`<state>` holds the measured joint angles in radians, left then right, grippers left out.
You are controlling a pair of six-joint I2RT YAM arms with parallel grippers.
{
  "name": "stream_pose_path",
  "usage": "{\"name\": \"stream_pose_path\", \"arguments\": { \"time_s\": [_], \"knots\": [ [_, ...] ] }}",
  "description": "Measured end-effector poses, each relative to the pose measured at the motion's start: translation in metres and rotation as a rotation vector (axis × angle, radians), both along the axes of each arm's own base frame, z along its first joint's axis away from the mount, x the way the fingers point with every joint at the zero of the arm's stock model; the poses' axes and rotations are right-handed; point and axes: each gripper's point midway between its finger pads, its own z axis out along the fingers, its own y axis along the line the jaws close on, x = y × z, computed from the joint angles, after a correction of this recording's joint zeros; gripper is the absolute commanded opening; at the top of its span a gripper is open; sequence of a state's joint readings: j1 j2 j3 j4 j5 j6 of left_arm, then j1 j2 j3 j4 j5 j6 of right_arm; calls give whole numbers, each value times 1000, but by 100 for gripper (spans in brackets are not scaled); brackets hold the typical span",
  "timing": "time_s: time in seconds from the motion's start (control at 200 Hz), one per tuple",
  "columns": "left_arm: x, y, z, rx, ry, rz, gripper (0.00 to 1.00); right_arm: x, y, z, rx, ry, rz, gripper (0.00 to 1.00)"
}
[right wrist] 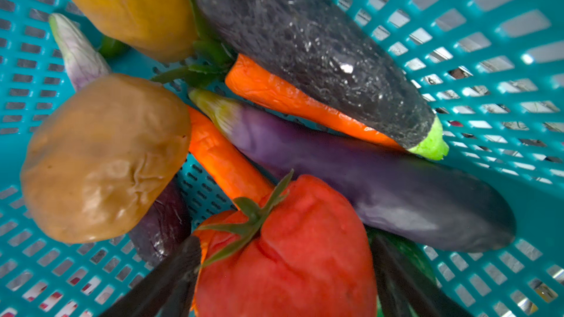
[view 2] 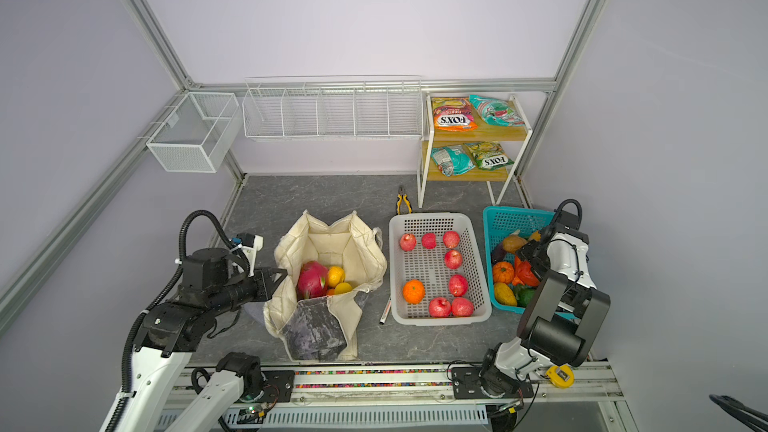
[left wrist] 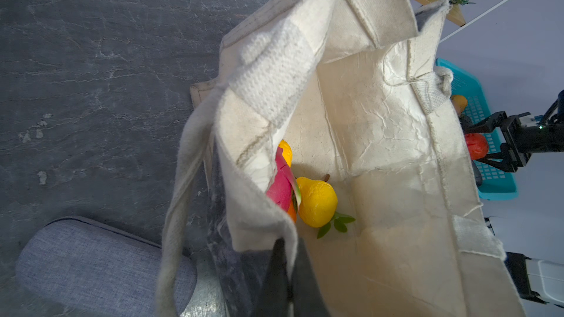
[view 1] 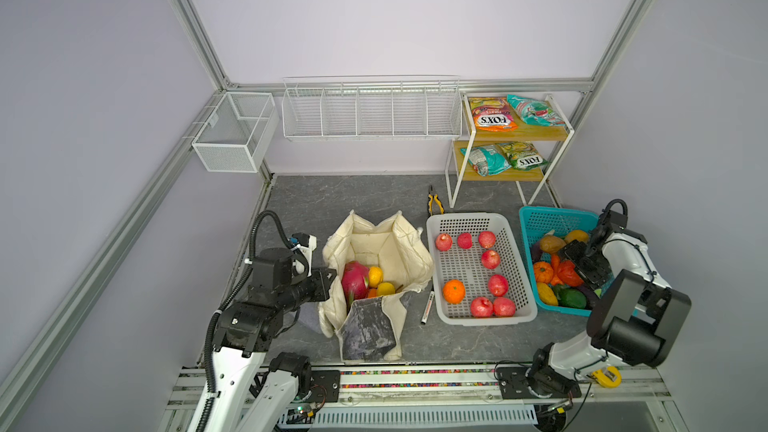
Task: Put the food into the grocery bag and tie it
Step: 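Move the right gripper over the teal basket and grasp the red tomato, then carry the red tomato with the right gripper into the bag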
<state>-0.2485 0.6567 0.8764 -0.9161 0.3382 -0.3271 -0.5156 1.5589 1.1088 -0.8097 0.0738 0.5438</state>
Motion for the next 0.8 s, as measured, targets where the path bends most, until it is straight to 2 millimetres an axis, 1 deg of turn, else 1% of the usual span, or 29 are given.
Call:
{"name": "stream_pose_path", "arguments": {
  "time_s": [0.03,0.12,0.17,0.25,0.325,0.39,0.465,0.525,0.665,0.725,0.8],
  "knots": [
    [0,0,0,0,0,0,0,0,0,-1,4,2,-1,100],
    [-1,0,1,-1,-4,0,0,0,3,-5,19,3,-1,86],
    [-1,0,1,-2,-7,-1,0,0,4,-6,23,4,5,77],
    [-1,0,2,-3,-11,-1,0,0,4,-5,26,0,0,68],
    [-2,0,2,-4,-11,-2,0,-1,5,-1,24,-7,1,64],
    [-2,0,3,-5,-14,-2,0,-2,7,8,21,-28,5,61],
    [-3,0,5,-7,-21,-2,0,-4,11,24,13,-70,9,59],
    [-4,0,6,-9,-27,-3,0,-7,17,42,6,-116,16,58],
    [-4,0,6,-12,-27,-6,0,-15,35,95,-18,-240,50,58],
    [-5,-1,6,-13,-28,-8,0,-18,50,121,-25,-299,88,58],
    [-5,-1,6,-14,-30,-9,0,-21,76,153,-25,-382,165,58]
  ]
}}
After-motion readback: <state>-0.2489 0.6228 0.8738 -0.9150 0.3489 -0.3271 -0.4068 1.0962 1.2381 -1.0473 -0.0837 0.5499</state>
